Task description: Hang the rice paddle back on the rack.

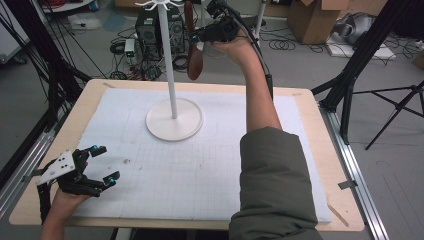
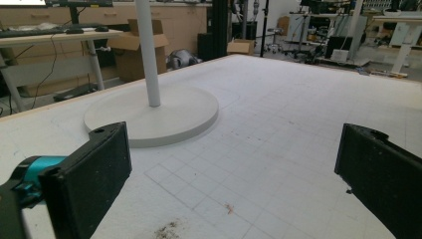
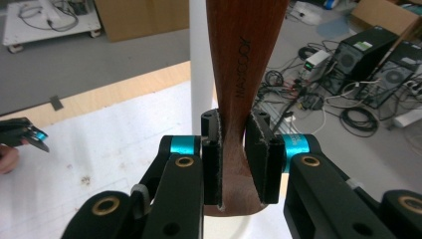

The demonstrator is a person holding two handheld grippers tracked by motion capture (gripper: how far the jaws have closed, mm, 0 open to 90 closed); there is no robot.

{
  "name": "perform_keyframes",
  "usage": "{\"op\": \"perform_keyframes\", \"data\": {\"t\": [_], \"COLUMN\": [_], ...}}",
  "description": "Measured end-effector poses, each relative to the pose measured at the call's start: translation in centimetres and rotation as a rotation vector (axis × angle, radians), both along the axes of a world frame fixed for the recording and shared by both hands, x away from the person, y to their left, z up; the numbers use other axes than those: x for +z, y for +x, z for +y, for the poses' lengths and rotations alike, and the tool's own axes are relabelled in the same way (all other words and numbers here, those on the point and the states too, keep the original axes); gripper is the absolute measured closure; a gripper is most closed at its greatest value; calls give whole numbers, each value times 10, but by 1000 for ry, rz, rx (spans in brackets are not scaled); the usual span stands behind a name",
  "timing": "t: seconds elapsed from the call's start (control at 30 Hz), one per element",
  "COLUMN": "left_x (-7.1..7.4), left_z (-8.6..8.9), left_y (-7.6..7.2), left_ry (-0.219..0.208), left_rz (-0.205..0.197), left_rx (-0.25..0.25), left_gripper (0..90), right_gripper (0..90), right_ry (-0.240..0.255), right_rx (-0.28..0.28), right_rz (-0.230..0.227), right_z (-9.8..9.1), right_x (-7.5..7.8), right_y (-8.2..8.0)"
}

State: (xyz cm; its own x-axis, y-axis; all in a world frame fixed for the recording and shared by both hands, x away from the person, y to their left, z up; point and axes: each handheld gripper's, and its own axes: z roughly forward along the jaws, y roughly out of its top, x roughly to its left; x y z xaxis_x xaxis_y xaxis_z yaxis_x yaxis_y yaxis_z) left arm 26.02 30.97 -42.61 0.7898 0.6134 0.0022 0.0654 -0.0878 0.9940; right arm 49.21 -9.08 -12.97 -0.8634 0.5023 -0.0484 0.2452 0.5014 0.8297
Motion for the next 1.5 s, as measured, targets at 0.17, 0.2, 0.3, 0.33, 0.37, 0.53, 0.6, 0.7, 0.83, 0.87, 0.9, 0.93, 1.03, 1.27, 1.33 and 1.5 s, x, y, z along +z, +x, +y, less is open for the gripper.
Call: {"op": "perform_keyframes", "data": {"t": [0.17, 0.2, 0.3, 0.33, 0.37, 0.53, 0.6, 0.7, 0.83, 0.87, 0.9, 0.93, 1.03, 1.27, 1.33, 1.5], "left_x": [-1, -1, 0, 0, 0, -1, -1, -1, -1, -2, -2, -2, -2, -3, -3, -4], "left_z": [-1, -1, -1, -1, -1, -1, -1, 0, 0, 1, 1, 1, 1, 1, 1, 1], "left_y": [0, 0, 0, 0, 0, 0, 1, 1, 1, 1, 1, 1, 1, 1, 2, 2], "left_ry": [3, 2, 1, 2, 2, 2, 1, 2, -1, -2, -2, 0, -1, 4, 2, 3], "left_rz": [2, 3, 3, 3, 3, 5, 7, 7, 7, 8, 8, 8, 7, 12, 13, 14], "left_rx": [0, -1, -1, 0, 0, 0, -2, 0, 1, 2, 3, 1, 2, 2, 2, 5], "left_gripper": [17, 17, 17, 17, 17, 18, 17, 17, 17, 17, 18, 17, 17, 17, 17, 17], "right_gripper": [786, 787, 787, 787, 787, 787, 787, 787, 787, 787, 787, 787, 787, 787, 787, 786], "right_ry": [-2, -3, -6, -11, -12, -55, -64, -78, -100, -102, -107, -120, -122, -126, -128, -128], "right_rx": [-8, -8, -2, -2, -3, -9, -7, -8, -8, -7, -6, -13, -16, -13, -11, -3], "right_rz": [-16, -17, -14, -14, -14, -15, -21, -11, -9, -4, -3, -2, 2, 6, 7, 15], "right_z": [-3, -3, -2, -2, -1, 3, 5, 8, 10, 11, 12, 12, 13, 15, 16, 18], "right_x": [4, 5, 6, 6, 7, 14, 18, 21, 21, 21, 21, 20, 19, 19, 19, 17], "right_y": [-3, -3, -4, -4, -4, -3, -3, -2, -1, 0, 0, 1, 2, 5, 6, 8]}}
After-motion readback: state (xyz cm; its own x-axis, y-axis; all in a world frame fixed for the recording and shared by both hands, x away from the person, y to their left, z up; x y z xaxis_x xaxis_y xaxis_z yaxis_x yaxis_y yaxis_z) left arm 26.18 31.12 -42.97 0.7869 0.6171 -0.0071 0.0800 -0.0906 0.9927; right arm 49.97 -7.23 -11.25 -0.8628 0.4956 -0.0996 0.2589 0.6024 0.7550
